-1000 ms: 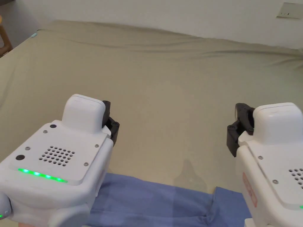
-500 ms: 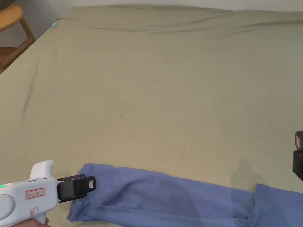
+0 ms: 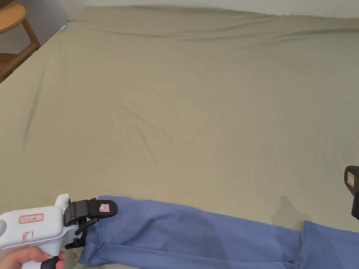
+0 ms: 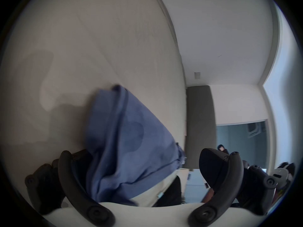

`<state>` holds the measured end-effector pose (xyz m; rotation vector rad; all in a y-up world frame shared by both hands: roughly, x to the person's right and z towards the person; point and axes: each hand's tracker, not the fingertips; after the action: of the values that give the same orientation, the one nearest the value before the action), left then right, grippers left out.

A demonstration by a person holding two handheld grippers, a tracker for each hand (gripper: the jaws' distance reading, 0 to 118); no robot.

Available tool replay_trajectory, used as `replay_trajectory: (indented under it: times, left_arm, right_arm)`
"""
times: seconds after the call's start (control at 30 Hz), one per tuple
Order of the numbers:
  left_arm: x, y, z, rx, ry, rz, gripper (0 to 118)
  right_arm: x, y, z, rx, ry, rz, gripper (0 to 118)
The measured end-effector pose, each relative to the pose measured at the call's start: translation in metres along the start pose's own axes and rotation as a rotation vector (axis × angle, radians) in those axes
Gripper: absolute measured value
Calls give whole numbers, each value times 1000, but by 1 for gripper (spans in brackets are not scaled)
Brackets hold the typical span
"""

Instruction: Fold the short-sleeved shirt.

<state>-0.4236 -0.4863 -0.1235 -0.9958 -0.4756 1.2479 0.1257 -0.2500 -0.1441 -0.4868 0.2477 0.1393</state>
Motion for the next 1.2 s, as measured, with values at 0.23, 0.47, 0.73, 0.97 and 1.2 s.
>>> replay_trajectory:
  times: [0.23,0.47,0.73,0.97,1.2]
  left_arm:
    - [-7,-10,-26,-22,184,-120,7]
    - [6,-2,-7,27,222,-117,7]
    - [20,10,21,79,276,-187,7]
    - [45,19,56,164,359,-193,7]
    - [124,-18,24,51,459,-318,7]
  right_arm:
    - [-6,7,5,17,3,20,0]
    - [-4,9,11,19,-3,13,0]
    - [-1,10,17,25,-18,-4,0]
    - [2,8,20,31,-18,-10,0]
    - [2,7,25,41,-7,-24,0]
